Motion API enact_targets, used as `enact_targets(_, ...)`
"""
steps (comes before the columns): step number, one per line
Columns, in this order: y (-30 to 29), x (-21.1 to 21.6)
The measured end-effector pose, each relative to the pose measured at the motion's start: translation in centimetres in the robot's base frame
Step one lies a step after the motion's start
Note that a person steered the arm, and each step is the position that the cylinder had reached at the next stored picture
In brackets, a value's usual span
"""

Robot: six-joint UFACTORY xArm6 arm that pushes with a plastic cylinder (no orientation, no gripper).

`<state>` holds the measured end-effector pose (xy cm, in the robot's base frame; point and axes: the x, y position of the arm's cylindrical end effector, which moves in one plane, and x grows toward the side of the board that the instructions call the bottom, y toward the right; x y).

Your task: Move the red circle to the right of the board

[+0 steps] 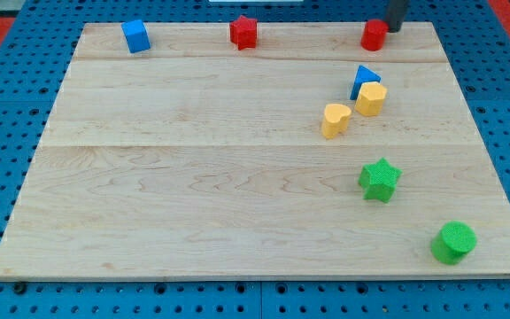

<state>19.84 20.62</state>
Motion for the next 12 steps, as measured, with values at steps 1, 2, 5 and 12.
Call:
enact_targets(1,4.3,3.8)
enact_targets(2,1.7,6.2)
enact_targets(5,0.0,4.2)
enact_targets(12,-8.4,21.8)
